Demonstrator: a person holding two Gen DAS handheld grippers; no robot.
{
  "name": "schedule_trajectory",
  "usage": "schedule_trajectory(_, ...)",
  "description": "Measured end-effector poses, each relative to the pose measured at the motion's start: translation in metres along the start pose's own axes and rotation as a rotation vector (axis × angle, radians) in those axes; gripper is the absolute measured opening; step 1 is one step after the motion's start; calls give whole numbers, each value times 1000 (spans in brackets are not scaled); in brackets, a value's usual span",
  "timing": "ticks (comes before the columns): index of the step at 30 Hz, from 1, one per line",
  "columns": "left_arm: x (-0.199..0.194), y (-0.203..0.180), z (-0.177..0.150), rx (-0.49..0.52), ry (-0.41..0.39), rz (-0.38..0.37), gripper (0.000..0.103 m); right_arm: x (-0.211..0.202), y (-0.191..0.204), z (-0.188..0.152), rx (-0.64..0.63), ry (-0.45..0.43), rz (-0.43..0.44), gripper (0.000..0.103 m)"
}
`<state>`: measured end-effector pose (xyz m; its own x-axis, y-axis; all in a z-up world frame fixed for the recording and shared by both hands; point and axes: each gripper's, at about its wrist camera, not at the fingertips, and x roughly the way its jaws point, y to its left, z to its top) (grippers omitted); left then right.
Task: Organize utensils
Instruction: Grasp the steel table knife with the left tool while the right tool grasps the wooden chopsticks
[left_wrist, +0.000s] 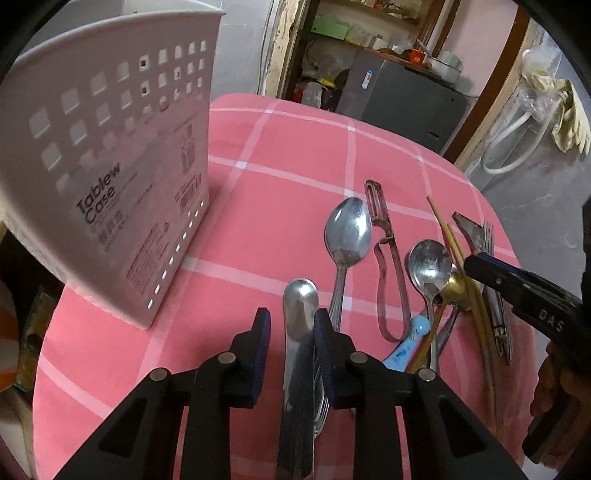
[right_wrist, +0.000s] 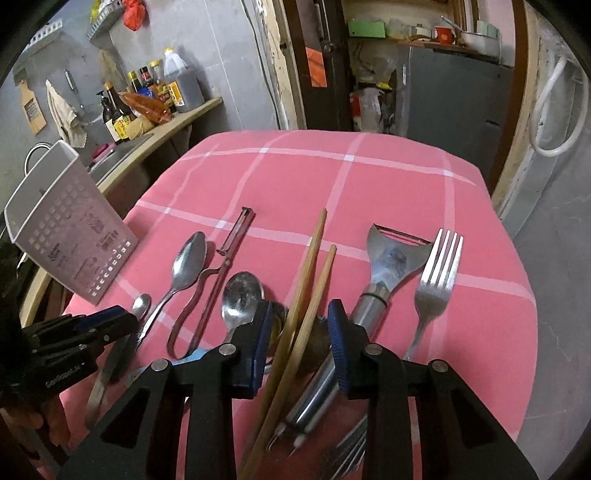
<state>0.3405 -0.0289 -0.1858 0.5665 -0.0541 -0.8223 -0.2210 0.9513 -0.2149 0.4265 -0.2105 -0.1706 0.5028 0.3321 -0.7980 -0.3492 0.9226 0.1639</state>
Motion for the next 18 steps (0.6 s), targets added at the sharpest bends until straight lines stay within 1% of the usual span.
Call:
schedule_trajectory(2,0,0,0,3,-16,-5,23,5,-2,3,5,11,2,27)
schedule_trajectory(4,0,0,0,6,-25,-8,23,8,-1,5,13,16,-4,23)
schedule_trajectory(6,1,0,1,8,-31,-12,23,13,-1,7,24,26,2,22)
schedule_trajectory(9,1,0,1,19,-32,-17,23,25,1,9,47,65,18,20)
schedule_trajectory(14,2,-2,3,52,-6,-29,22,39,4,16,81,107,47,20)
schedule_trajectory(18,3,-5,5,65,39,-65,21,44,5,17,86,120,59,20)
